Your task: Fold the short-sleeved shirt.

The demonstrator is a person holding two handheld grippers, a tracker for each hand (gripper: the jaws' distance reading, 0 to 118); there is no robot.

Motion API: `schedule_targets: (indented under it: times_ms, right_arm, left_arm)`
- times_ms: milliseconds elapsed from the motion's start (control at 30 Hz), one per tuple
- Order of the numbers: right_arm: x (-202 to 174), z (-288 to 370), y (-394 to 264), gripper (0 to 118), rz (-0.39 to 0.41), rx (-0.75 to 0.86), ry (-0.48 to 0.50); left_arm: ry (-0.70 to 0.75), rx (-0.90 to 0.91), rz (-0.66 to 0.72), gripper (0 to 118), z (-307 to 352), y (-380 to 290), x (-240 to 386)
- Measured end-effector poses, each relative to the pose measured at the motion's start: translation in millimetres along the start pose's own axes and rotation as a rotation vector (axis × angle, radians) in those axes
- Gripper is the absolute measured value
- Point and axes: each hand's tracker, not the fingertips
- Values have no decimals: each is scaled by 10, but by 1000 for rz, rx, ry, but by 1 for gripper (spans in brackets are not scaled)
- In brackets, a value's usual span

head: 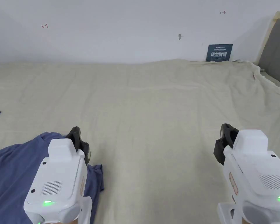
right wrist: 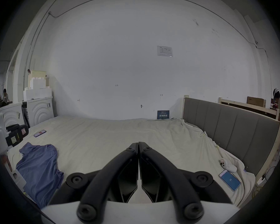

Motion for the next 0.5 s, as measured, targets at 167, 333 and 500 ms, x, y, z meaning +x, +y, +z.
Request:
schedule_targets:
  times_ms: [167,333,500]
  right_arm:
    - [-84,24,69,0,132,20,-51]
    - [-386,106,117,0,617,163,-196]
    - [-552,192,29,0,1007,344,-317]
  left_arm:
    - [-16,-10,35,0,-10,32,4]
    - [-239,-43,784,0,-102,64,-433]
    - [-402,23,1361,0,-126,-179,-702]
